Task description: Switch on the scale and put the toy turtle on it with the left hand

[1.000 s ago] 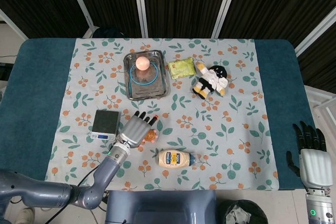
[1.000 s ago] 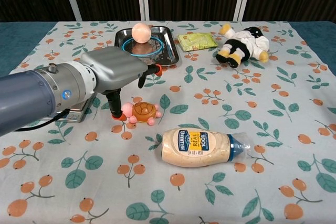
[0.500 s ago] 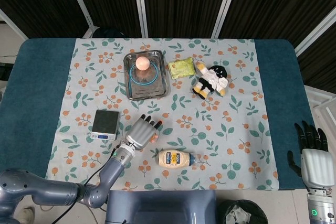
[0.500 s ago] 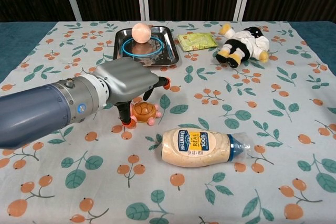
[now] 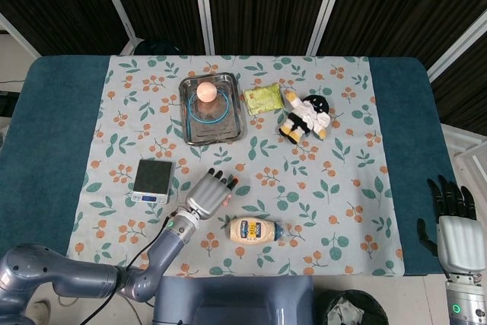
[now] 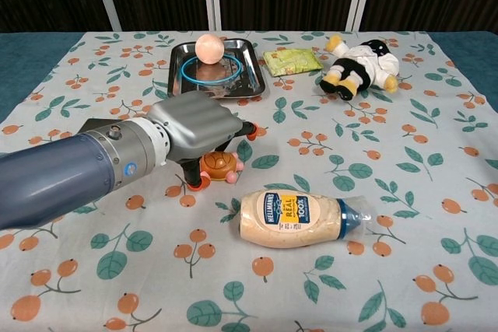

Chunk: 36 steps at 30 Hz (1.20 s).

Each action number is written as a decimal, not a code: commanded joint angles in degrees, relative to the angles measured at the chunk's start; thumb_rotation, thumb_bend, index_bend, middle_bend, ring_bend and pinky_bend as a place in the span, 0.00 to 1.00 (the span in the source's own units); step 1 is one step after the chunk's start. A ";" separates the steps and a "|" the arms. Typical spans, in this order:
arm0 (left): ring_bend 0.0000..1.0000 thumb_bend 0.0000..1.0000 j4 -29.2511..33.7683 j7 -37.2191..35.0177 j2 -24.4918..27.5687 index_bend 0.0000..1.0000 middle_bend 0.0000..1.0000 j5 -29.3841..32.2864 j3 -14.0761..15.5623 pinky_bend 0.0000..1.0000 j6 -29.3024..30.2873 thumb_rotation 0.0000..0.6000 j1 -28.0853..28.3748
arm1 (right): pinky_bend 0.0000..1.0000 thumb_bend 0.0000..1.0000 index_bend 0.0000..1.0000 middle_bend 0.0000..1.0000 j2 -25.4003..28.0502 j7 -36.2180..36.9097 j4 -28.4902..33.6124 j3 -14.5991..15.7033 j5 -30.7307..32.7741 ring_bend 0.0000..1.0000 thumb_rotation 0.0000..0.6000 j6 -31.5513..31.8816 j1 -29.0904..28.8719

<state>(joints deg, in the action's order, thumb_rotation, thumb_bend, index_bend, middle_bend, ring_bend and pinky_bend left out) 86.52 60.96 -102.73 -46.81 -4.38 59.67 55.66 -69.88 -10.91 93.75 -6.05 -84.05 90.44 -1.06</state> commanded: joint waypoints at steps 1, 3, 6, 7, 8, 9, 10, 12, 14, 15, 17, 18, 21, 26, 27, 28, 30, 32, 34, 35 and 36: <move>0.25 0.28 -0.41 -0.14 -0.24 0.20 0.47 -0.02 0.17 0.32 -0.11 1.00 0.06 | 0.00 0.53 0.00 0.00 0.04 0.06 0.01 0.00 0.01 0.01 1.00 0.01 0.02; 0.26 0.31 -0.76 -0.31 -0.38 0.21 0.49 -0.23 0.35 0.32 -0.16 1.00 0.06 | 0.00 0.53 0.00 0.00 0.08 0.15 0.02 -0.01 0.01 0.01 1.00 0.01 0.02; 0.28 0.35 -1.30 -0.73 -0.56 0.24 0.52 -1.10 0.47 0.34 0.12 1.00 0.05 | 0.00 0.53 0.00 0.00 0.11 0.24 0.02 0.01 -0.02 0.01 1.00 0.00 0.02; 0.28 0.36 -1.52 -0.96 -0.62 0.24 0.53 -1.56 0.50 0.34 0.30 1.00 0.01 | 0.00 0.53 0.00 0.00 0.12 0.27 0.03 0.02 -0.03 0.01 1.00 -0.02 0.02; 0.29 0.37 -1.73 -1.23 -0.66 0.24 0.53 -2.07 0.50 0.34 0.55 1.00 -0.04 | 0.00 0.53 0.00 0.00 0.13 0.29 0.04 0.03 -0.04 0.01 1.00 -0.02 0.02; 0.29 0.38 -1.87 -1.52 -0.68 0.25 0.54 -2.51 0.49 0.34 0.78 1.00 -0.12 | 0.00 0.53 0.00 0.00 0.14 0.29 0.04 0.04 -0.07 0.01 1.00 -0.02 0.02; 0.29 0.38 -1.96 -1.79 -0.65 0.25 0.54 -2.91 0.47 0.34 0.98 1.00 -0.19 | 0.00 0.53 0.00 0.00 0.15 0.28 0.04 0.05 -0.09 0.01 1.00 -0.01 0.01; 0.30 0.39 -1.90 -2.24 -0.48 0.25 0.55 -3.56 0.40 0.35 1.30 1.00 -0.31 | 0.00 0.53 0.00 0.00 0.14 0.28 0.05 0.05 -0.11 0.01 1.00 -0.01 0.01; 0.30 0.39 -1.64 -2.84 0.04 0.25 0.55 -4.58 0.25 0.35 1.90 1.00 -0.48 | 0.00 0.53 0.00 0.00 0.11 0.24 0.03 0.09 -0.11 0.01 1.00 -0.10 -0.02; 0.30 0.39 -1.52 -3.00 0.22 0.25 0.55 -4.84 0.22 0.35 2.05 1.00 -0.54 | 0.00 0.53 0.00 0.00 0.10 0.23 0.02 0.10 -0.11 0.01 1.00 -0.13 -0.03; 0.30 0.39 -0.91 -3.60 1.11 0.25 0.55 -5.82 0.18 0.35 2.59 1.00 -0.80 | 0.00 0.53 0.00 0.00 0.05 0.14 -0.01 0.15 -0.11 0.01 1.00 -0.25 -0.07; 0.30 0.39 -0.53 -3.84 1.69 0.25 0.55 -6.32 0.20 0.35 2.88 1.00 -0.95 | 0.00 0.53 0.00 0.00 0.03 0.10 -0.01 0.17 -0.10 0.01 1.00 -0.30 -0.09; 0.30 0.39 0.88 -4.54 3.75 0.25 0.55 -7.59 0.51 0.35 3.66 1.00 -1.56 | 0.00 0.53 0.00 0.00 -0.03 -0.01 -0.04 0.17 -0.06 0.01 1.00 -0.38 -0.13; 0.30 0.39 4.20 -7.12 10.03 0.25 0.55 -10.42 2.44 0.35 5.62 1.00 -4.16 | 0.00 0.53 0.00 0.00 -0.12 -0.10 0.02 0.18 -0.03 0.01 1.00 -0.41 -0.15; 0.30 0.39 4.61 -7.94 11.29 0.25 0.55 -10.95 2.89 0.35 5.81 1.00 -4.73 | 0.00 0.53 0.00 0.00 -0.13 -0.13 0.06 0.22 -0.08 0.01 1.00 -0.43 -0.17; 0.30 0.39 4.83 -8.95 12.57 0.25 0.55 -11.40 3.34 0.35 6.06 1.00 -5.42 | 0.00 0.53 0.00 0.00 -0.16 -0.21 0.11 0.26 -0.16 0.01 1.00 -0.44 -0.18; 0.30 0.39 4.93 -10.98 14.63 0.25 0.55 -12.43 4.19 0.35 6.24 1.00 -6.57 | 0.00 0.53 0.00 0.00 -0.22 -0.37 0.24 0.34 -0.32 0.01 1.00 -0.40 -0.19; 0.30 0.39 4.67 -12.48 16.02 0.25 0.55 -12.95 4.81 0.34 6.32 1.00 -7.46 | 0.00 0.53 0.00 0.00 -0.27 -0.49 0.36 0.41 -0.45 0.01 1.00 -0.38 -0.19; 0.30 0.39 4.17 -14.50 17.47 0.25 0.55 -13.69 5.48 0.34 6.30 1.00 -8.50 | 0.00 0.53 0.00 0.00 -0.32 -0.71 0.46 0.48 -0.54 0.01 1.00 -0.34 -0.18; 0.30 0.39 3.89 -15.47 18.04 0.25 0.55 -14.13 5.76 0.34 6.25 1.00 -8.94 | 0.00 0.53 0.00 0.00 -0.34 -0.79 0.50 0.49 -0.55 0.01 1.00 -0.33 -0.17; 0.30 0.39 3.48 -16.45 18.59 0.25 0.55 -14.49 6.03 0.34 6.27 1.00 -9.44 | 0.00 0.53 0.00 0.00 -0.38 -0.87 0.52 0.49 -0.54 0.01 1.00 -0.32 -0.18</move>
<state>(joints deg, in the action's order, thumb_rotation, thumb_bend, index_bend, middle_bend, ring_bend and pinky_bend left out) 90.59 46.07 -85.21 -60.36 0.85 65.82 47.33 -70.24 -11.77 94.26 -5.57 -84.59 90.11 -1.24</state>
